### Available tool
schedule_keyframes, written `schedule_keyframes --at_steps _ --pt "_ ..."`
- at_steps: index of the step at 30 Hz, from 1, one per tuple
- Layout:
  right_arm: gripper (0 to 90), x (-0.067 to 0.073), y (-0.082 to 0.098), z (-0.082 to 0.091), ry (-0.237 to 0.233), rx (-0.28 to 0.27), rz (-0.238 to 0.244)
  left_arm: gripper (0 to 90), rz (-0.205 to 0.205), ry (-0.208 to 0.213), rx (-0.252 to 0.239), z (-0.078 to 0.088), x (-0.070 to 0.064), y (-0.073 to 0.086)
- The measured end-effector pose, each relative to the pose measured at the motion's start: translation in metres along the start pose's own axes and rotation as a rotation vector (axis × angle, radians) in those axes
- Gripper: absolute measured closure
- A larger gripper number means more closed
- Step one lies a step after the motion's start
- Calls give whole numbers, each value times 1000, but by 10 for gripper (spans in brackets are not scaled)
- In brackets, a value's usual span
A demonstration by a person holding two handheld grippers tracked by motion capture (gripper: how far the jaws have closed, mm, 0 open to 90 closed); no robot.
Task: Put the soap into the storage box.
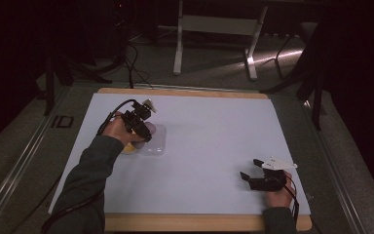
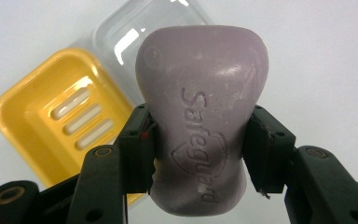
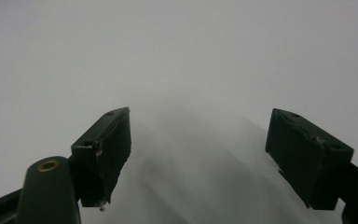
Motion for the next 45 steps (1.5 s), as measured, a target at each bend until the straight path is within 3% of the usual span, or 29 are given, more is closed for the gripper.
schedule_keyframes --at_steps 22,40,45 --pt "219 0 0 0 1 -1 2 499 91 -48 0 2 29 18" --pt "218 0 0 0 3 0 4 498 171 -70 6 -12 48 30" --pt "218 0 0 0 3 0 3 498 202 -63 -17 -17 53 33"
Point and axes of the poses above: each handheld gripper's, and its own axes: z roughly backward along the jaws, y roughly out of its underside, x roughly to its left, the point moved 3 cm from there along -z, roughly forward along the jaws, and after that the axes turned 8 degrees about -x, right-handed, at the moved point
